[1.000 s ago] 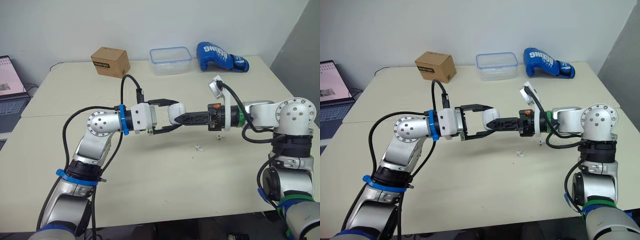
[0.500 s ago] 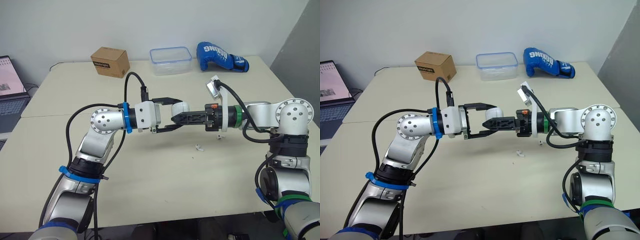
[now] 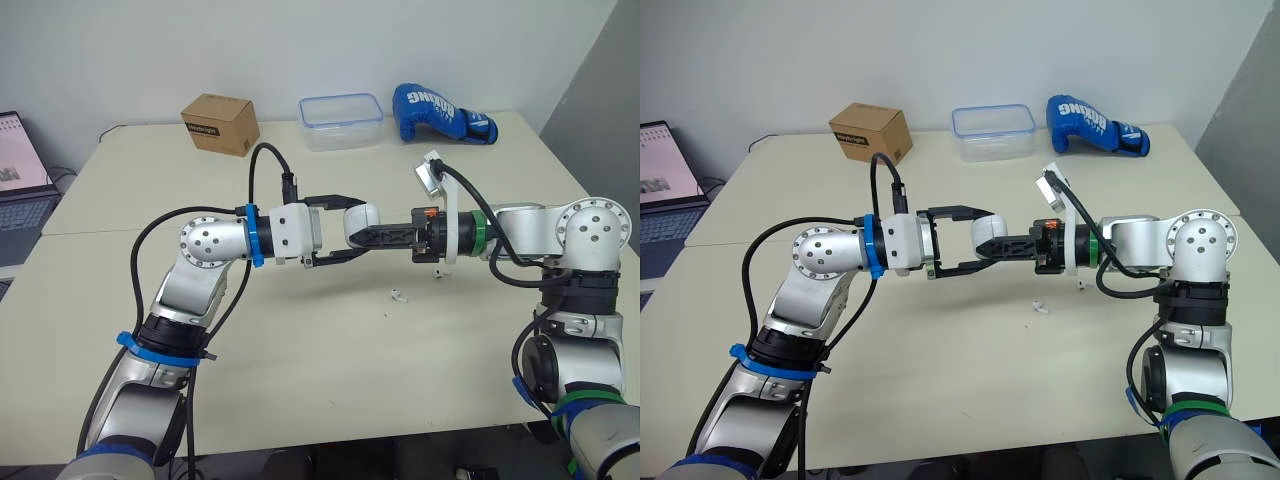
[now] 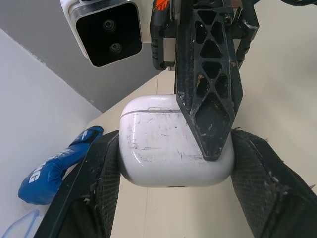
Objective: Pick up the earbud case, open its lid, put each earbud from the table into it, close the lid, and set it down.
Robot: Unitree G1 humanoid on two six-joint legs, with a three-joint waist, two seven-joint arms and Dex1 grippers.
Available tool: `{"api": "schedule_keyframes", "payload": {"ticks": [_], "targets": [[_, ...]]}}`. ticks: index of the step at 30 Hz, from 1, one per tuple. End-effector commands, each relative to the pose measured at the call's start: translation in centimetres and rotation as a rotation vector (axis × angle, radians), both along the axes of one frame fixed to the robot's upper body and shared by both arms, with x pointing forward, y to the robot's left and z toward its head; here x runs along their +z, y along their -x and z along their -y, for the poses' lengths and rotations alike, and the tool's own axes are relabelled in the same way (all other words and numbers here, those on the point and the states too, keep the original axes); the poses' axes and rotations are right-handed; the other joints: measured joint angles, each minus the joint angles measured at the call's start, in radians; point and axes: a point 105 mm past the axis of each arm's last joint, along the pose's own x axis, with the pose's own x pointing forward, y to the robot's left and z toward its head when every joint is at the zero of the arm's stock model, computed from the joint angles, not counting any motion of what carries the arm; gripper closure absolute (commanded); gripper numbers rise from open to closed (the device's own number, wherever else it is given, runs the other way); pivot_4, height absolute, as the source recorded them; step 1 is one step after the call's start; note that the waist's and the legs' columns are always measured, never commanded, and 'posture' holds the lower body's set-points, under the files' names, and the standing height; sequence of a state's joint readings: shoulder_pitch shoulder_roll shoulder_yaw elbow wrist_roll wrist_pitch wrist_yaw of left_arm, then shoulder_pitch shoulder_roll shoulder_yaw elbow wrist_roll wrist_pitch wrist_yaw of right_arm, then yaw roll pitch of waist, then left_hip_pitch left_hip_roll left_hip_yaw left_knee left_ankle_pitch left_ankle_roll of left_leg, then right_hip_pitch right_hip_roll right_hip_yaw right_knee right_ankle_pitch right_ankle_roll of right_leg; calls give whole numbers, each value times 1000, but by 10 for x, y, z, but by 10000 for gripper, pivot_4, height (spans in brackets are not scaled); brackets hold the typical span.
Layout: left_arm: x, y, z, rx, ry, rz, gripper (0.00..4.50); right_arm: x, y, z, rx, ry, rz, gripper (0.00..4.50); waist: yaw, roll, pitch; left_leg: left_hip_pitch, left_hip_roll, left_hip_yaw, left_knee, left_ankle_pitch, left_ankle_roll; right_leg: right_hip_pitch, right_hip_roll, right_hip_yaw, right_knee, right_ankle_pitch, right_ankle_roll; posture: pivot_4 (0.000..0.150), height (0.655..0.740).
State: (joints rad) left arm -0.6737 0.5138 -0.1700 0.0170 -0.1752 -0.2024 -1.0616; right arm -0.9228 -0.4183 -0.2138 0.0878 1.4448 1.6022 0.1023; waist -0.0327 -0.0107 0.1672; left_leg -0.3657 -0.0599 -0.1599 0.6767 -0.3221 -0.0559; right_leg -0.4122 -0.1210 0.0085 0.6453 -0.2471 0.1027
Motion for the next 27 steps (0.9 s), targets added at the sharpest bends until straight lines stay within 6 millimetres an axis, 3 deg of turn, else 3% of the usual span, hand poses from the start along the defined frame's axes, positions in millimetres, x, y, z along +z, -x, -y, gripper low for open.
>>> {"api": "schedule_keyframes", "payload": {"ticks": [1,6,11,12,17,22,27], "targets": [[5,4,2,-13,-9,34,17246,15,7,-3,37,-56,47,37094,0,0,0,0,0,0,0,0,0,0,0,0,0,0,0,1500,7307],[3,2,1,-15,-7,-14,17246,16,9,-3,54,-60,50,37094,0,0,0,0,0,0,0,0,0,0,0,0,0,0,0,1500,7307],[9,4,-1,-23,14,-45,1208,15,9,-4,48,-59,52,37094,-1,0,0,0,0,0,0,0,0,0,0,0,0,0,0,1500,7307],[11,4,-2,-14,16,-47,231,15,8,-4,41,-56,53,37094,-1,0,0,0,0,0,0,0,0,0,0,0,0,0,0,1500,7307],[3,10,-29,21,-64,-311,231,12,5,0,5,16,105,37094,-8,1,0,0,0,0,0,0,0,-1,0,0,0,0,0,1500,7307],[-1,13,-53,82,-104,-562,231,0,8,1,34,225,318,37094,-9,1,1,-1,0,0,0,0,1,-1,1,0,0,-1,1,1500,7307],[2,5,-67,149,-151,-683,231,-11,12,1,147,384,536,37094,-10,1,1,0,0,0,0,0,1,-1,1,0,1,-1,2,1500,7307]]}}
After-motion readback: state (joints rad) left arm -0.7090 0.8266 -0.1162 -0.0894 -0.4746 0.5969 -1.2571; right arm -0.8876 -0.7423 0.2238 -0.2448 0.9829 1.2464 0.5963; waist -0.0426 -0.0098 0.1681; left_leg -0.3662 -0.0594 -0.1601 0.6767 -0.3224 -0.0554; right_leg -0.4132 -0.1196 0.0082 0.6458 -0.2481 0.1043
